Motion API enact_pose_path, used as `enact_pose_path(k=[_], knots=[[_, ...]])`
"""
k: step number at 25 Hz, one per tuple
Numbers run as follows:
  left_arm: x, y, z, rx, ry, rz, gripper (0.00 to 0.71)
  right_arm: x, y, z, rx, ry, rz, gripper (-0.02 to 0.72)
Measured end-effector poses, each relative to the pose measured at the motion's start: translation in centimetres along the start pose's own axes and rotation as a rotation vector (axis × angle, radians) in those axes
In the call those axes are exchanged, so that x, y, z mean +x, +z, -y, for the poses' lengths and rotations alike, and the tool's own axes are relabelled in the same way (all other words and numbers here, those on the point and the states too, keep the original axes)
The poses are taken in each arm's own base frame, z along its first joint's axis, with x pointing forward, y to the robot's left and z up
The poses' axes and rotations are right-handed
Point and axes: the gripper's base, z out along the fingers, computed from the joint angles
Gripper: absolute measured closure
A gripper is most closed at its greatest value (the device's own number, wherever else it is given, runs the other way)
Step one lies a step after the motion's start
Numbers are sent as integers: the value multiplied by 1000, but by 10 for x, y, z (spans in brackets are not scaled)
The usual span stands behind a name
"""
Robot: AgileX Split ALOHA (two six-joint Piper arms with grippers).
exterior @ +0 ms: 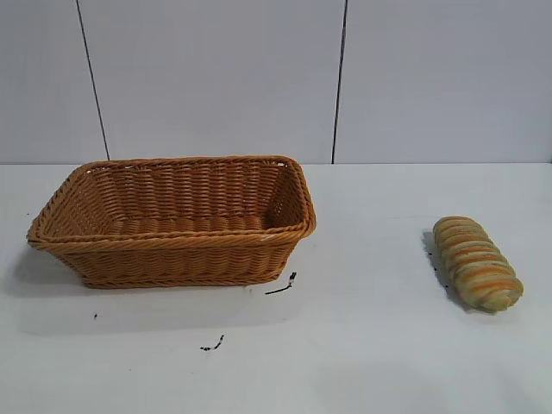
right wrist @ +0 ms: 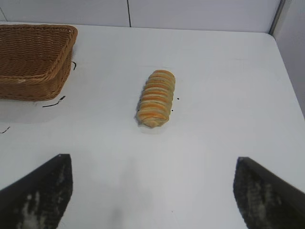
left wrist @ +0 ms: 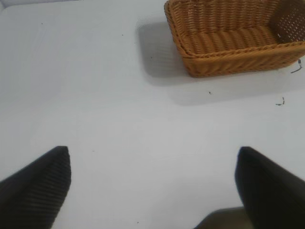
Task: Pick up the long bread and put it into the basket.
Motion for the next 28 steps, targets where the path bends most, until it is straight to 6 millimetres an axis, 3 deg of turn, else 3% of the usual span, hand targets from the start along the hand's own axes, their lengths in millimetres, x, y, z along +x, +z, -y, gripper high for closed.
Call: enact_pose_path(k=[11,16,22,28], knots=[[0,0,0,0,0,0,14,0,1,0,0,1,-5,71],[0,0,0,0,0,0,14,-17,18,0,7,4,-144,21],[0,0,0,0,0,0,14,-67,55,-2,20,6,-342,19],[0,0,0,0,0,0,14,-111,123,-1,35,6,-550,11]])
